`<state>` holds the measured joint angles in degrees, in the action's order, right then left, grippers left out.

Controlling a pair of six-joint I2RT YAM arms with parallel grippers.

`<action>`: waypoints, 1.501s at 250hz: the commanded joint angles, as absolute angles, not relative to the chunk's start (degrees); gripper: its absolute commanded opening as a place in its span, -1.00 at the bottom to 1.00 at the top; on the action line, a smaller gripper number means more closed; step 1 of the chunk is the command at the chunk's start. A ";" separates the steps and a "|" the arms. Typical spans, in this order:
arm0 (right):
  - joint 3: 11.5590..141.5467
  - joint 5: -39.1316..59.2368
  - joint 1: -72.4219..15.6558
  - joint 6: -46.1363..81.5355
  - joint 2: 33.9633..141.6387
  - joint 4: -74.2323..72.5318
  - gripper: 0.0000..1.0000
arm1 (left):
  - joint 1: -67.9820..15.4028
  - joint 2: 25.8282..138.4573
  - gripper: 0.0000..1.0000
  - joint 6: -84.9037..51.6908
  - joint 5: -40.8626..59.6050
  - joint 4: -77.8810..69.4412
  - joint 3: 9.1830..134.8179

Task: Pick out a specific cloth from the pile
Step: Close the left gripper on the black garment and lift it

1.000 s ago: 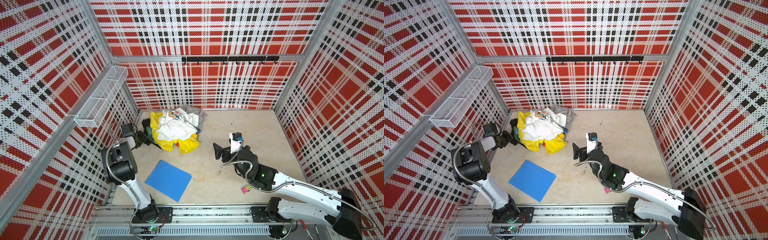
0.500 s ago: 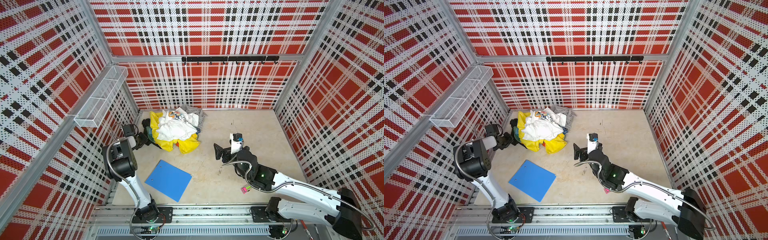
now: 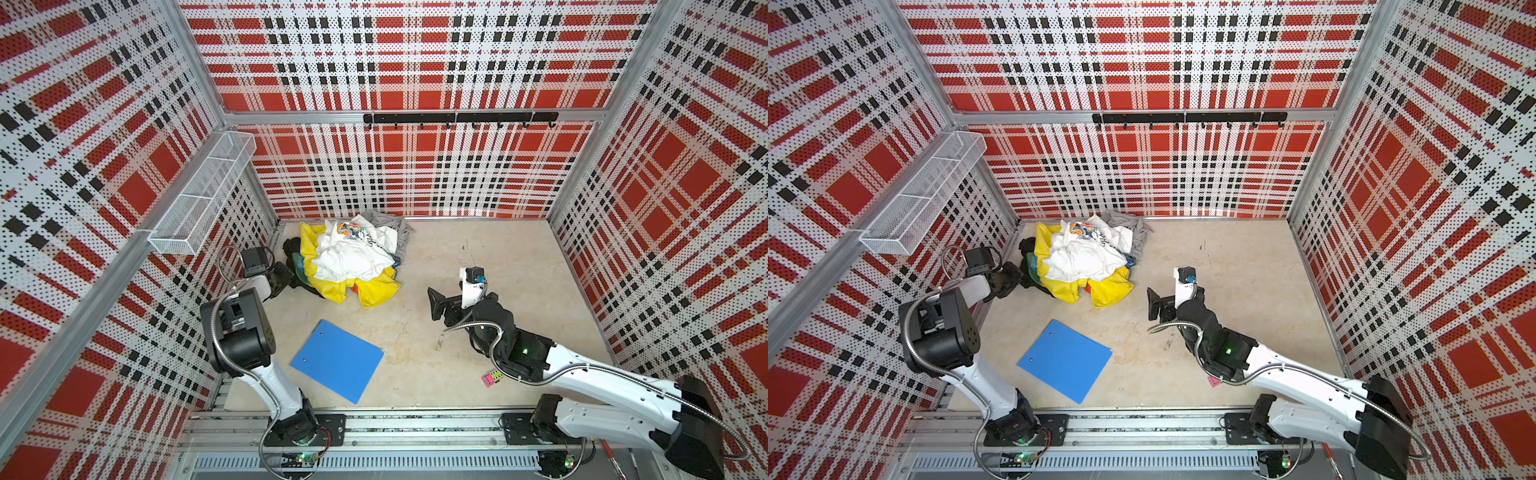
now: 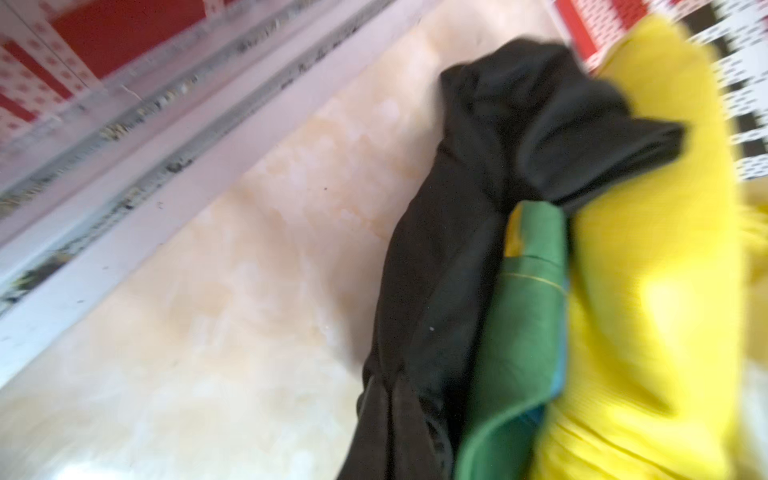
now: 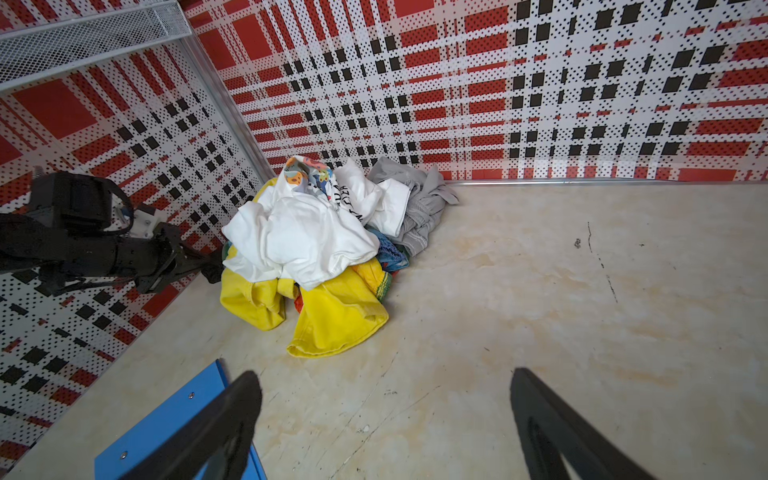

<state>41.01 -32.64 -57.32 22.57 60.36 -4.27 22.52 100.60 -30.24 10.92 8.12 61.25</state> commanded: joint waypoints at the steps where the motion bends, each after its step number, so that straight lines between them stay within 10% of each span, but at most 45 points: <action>1: 40.79 -32.83 -57.66 23.29 60.03 -5.27 1.00 | 23.49 95.32 -1.00 -32.16 8.79 5.72 59.27; 214: 42.19 -31.63 -57.81 23.11 62.23 -5.80 1.00 | 22.82 76.72 -1.00 -32.37 14.90 4.03 56.35; 375: 40.51 -32.88 -58.19 23.84 60.18 -5.53 1.00 | 13.60 77.56 -1.00 -17.06 -0.39 12.45 73.05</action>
<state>41.01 -32.16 -57.91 23.42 61.10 -3.62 13.72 79.13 -21.71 3.07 14.61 66.39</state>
